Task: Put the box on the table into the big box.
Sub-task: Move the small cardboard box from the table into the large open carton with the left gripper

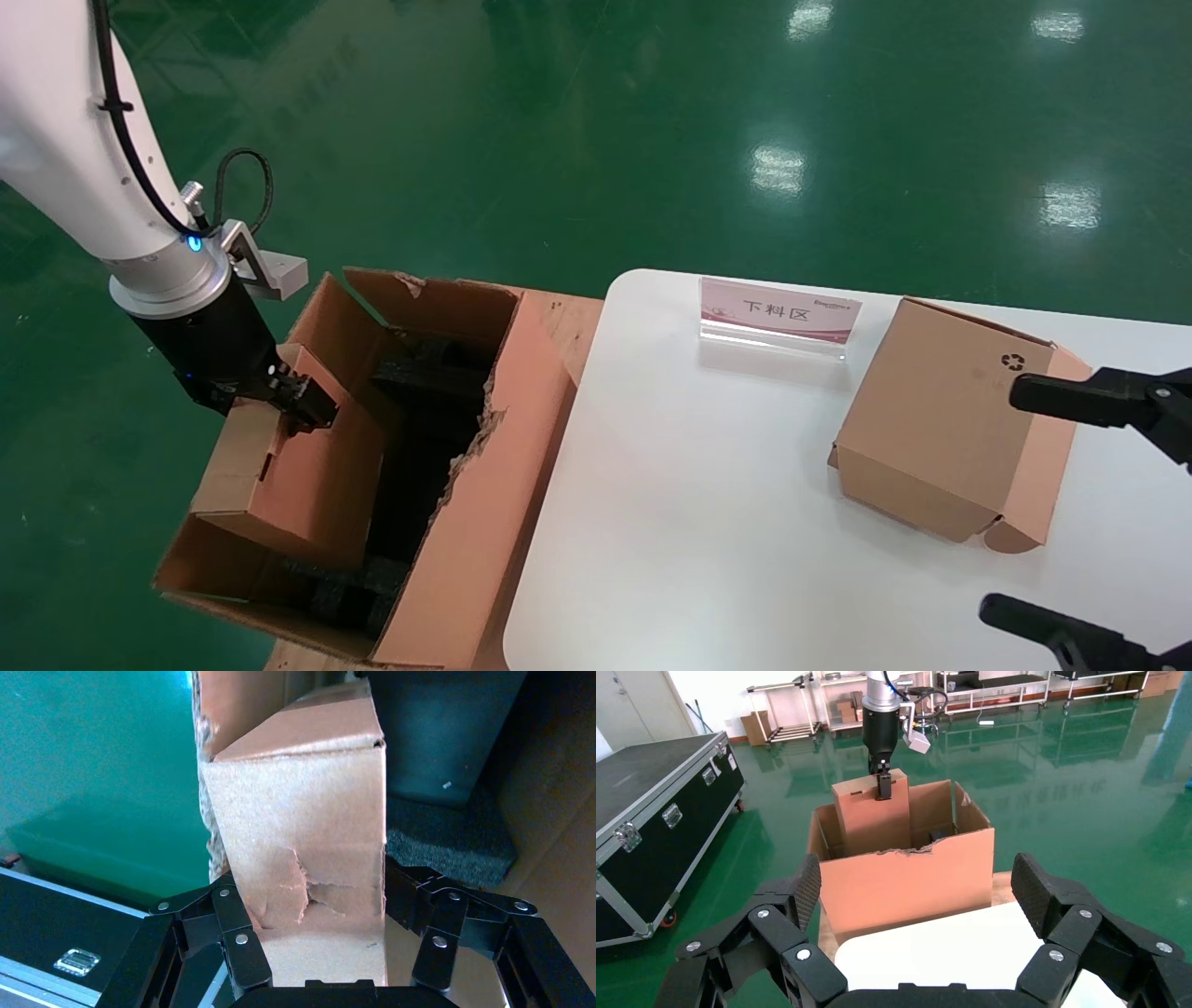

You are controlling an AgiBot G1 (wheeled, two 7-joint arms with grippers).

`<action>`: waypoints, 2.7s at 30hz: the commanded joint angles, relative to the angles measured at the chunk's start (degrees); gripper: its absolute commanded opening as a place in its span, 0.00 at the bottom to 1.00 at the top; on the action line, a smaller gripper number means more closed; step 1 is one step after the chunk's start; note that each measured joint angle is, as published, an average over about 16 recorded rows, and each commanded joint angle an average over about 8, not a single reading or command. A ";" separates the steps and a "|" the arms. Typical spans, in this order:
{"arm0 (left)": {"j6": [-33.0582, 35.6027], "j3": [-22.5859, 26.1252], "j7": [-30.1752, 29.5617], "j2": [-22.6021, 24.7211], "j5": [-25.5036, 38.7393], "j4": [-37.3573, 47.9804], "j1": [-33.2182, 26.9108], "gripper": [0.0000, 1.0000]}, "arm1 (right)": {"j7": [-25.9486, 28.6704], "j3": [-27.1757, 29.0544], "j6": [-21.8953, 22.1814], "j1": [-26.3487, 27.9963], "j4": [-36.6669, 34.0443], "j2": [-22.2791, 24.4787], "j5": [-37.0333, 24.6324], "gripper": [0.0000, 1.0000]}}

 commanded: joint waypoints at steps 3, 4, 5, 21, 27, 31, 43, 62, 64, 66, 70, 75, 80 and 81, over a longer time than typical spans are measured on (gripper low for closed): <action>-0.95 -0.03 -0.74 0.26 0.56 -0.26 0.25 0.00 | 0.00 0.00 0.00 0.00 0.00 0.00 0.00 1.00; -1.24 -0.10 -0.86 0.34 0.70 -0.35 0.27 0.00 | 0.00 0.00 0.00 0.00 0.00 0.00 0.00 1.00; -1.51 -0.18 -0.94 0.42 0.83 -0.44 0.27 0.00 | 0.00 0.00 0.00 0.00 0.00 0.00 0.00 1.00; -7.09 -1.47 -1.14 1.59 3.73 -1.98 0.56 0.00 | 0.00 0.00 0.00 0.00 0.00 0.00 0.00 1.00; -9.98 -1.81 -0.81 1.27 4.83 -2.20 1.70 0.00 | 0.00 0.00 0.00 0.00 0.00 0.00 0.00 1.00; -11.50 -1.97 -0.72 0.98 5.31 -2.21 2.40 0.00 | 0.00 0.00 0.00 0.00 0.00 0.00 0.00 1.00; -14.81 -2.18 -1.61 0.60 6.15 -2.08 4.22 0.00 | 0.00 0.00 0.00 0.00 0.00 0.00 0.00 1.00; -17.40 -1.63 -4.17 0.61 7.01 -3.35 7.36 0.42 | 0.00 0.00 0.00 0.00 0.00 0.00 0.00 1.00; -17.54 -1.54 -4.47 0.69 7.09 -3.46 7.65 0.67 | 0.00 0.00 0.00 0.00 0.00 0.00 0.00 1.00; -17.65 -1.46 -4.71 0.75 7.17 -3.55 7.87 0.92 | 0.00 0.00 0.00 0.00 0.00 0.00 0.00 1.00; -17.80 -1.35 -5.04 0.85 7.28 -3.67 8.18 1.00 | 0.00 0.00 0.00 0.00 0.00 0.00 0.00 1.00; -17.90 -1.28 -5.26 0.91 7.36 -3.75 8.38 1.00 | 0.00 0.00 0.00 0.00 0.00 0.00 0.00 1.00; -17.95 -1.24 -5.37 0.94 7.39 -3.79 8.48 1.00 | 0.00 0.00 0.00 0.00 0.00 0.00 0.00 1.00; -17.96 -1.24 -5.38 0.94 7.40 -3.80 8.50 1.00 | 0.00 0.00 0.00 0.00 0.00 0.00 0.00 1.00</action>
